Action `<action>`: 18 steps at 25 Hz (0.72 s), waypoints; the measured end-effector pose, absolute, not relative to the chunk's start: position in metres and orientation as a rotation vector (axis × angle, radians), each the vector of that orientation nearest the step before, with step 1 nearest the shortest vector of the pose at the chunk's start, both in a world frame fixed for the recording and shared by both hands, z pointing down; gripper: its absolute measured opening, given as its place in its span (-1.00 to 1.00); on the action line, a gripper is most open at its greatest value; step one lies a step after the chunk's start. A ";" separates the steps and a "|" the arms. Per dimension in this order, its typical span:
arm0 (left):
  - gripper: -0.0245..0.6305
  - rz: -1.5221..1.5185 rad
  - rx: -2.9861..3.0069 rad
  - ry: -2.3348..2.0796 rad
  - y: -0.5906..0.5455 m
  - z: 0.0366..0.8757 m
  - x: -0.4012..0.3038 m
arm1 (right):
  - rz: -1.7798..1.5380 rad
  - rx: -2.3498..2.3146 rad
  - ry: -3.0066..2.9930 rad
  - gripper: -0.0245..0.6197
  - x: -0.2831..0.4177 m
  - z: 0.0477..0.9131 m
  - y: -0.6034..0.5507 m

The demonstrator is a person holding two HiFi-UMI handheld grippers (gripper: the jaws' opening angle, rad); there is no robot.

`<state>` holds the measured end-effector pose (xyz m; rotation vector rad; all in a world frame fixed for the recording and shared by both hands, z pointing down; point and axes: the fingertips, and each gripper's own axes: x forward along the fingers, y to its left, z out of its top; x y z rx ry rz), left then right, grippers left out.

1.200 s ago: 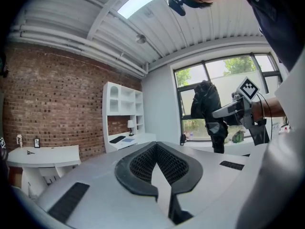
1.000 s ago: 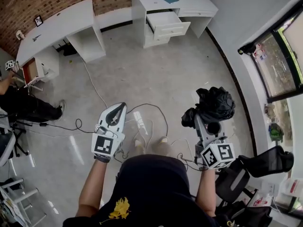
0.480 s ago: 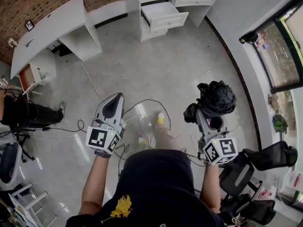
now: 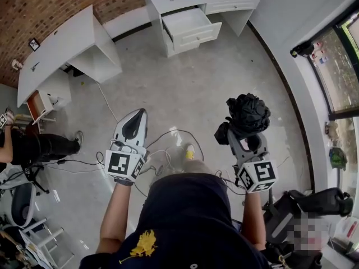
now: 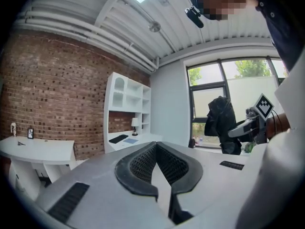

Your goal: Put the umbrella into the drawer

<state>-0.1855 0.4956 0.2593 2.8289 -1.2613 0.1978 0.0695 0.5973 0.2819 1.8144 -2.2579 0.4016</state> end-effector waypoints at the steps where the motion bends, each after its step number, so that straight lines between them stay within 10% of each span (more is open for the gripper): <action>1: -0.88 0.195 2.814 -1.262 0.489 0.261 -0.177 | 0.411 1.814 -2.266 -0.21 0.077 0.283 0.588; 18: -0.88 0.269 2.810 -1.256 0.375 0.278 -0.114 | 0.592 1.850 -2.284 -0.21 0.134 0.318 0.481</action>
